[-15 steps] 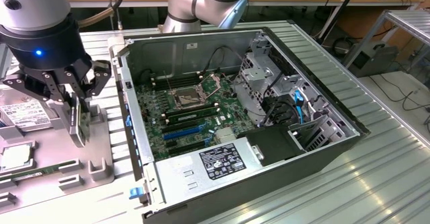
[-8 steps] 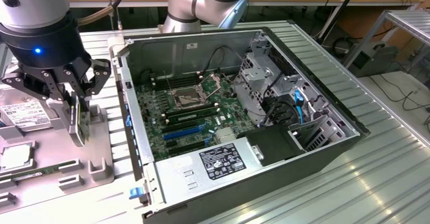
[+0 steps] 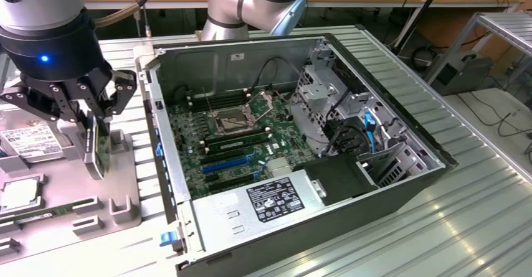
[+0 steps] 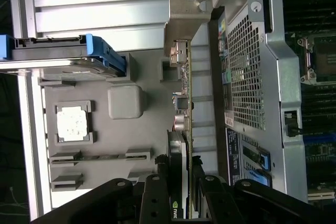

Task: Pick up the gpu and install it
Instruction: 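Pick up the gpu and move the gpu toward the slot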

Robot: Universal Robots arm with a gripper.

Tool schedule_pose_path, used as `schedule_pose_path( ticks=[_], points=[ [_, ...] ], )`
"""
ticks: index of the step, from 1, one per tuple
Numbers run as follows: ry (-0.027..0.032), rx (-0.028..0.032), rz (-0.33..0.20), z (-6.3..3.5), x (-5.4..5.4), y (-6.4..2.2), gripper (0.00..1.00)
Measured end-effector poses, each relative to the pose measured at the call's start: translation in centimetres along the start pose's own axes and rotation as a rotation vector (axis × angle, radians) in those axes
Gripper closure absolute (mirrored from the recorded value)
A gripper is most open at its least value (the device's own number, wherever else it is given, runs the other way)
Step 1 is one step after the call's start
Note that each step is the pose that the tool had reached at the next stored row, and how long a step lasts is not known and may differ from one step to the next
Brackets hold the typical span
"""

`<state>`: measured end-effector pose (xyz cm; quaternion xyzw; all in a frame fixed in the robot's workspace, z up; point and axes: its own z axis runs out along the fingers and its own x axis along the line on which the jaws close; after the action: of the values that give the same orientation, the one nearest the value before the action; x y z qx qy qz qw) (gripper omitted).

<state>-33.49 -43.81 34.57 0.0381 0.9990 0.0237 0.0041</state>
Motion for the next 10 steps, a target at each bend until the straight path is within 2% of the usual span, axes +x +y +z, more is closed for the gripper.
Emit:
schedule_pose_path(
  ticks=[10],
  points=[
    [0.0009, 0.0001, 0.0, -1.56, 0.0, 0.07, 0.73]
  ],
)
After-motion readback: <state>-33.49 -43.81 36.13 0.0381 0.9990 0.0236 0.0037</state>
